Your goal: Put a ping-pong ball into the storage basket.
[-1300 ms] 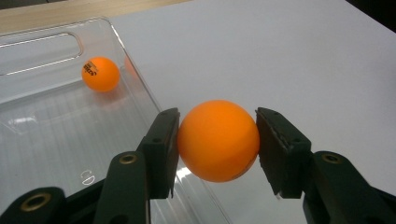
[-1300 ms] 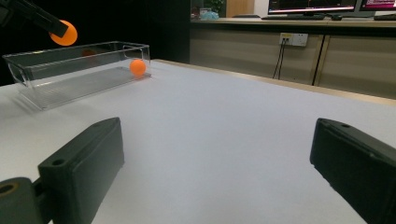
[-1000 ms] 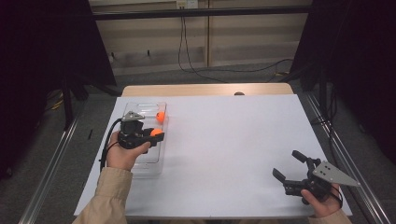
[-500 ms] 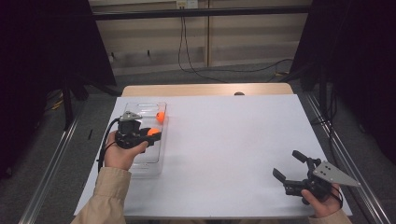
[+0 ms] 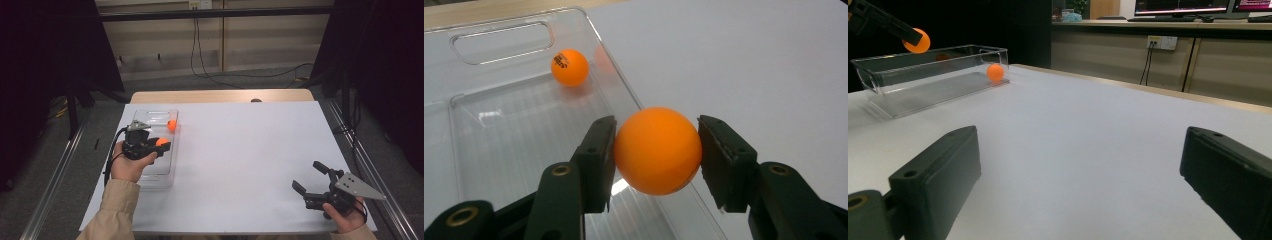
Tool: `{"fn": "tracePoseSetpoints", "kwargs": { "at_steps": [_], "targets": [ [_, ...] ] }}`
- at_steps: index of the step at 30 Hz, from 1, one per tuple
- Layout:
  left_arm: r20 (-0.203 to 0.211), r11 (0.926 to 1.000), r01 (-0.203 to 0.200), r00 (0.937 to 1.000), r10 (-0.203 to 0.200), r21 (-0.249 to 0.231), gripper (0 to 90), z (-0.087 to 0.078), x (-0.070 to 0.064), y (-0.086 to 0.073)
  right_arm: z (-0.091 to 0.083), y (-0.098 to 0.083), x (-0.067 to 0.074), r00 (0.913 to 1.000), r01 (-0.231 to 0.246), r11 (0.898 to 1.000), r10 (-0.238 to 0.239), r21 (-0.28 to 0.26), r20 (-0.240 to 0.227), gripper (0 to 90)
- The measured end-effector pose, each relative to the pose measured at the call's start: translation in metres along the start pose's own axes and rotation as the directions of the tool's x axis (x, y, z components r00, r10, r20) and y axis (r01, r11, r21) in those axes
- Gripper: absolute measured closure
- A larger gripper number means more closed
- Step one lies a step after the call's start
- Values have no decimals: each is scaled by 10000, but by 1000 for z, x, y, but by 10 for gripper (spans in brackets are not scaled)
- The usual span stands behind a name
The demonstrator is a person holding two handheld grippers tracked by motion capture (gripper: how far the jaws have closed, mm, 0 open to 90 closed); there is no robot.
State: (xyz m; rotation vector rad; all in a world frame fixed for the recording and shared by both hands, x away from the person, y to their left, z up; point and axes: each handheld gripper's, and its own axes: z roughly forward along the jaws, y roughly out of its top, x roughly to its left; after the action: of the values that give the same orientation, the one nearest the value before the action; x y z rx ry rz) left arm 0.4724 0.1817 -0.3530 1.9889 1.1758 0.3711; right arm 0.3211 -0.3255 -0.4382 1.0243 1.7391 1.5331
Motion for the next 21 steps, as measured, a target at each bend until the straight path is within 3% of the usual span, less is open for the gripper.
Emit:
{"fn": "tracePoseSetpoints", "kwargs": {
  "at_steps": [13, 21],
  "targets": [
    [-225, 9999, -135, 9997, 137, 93, 510, 0, 6, -3, 0, 0, 0, 10000, 56, 10000, -56, 24, -5, 28],
    [-409, 10000, 85, 9991, -84, 39, 510, 3, 9, -5, -1, 0, -1, 9999, 101, 9999, -101, 6, -39, 28]
  ]
}}
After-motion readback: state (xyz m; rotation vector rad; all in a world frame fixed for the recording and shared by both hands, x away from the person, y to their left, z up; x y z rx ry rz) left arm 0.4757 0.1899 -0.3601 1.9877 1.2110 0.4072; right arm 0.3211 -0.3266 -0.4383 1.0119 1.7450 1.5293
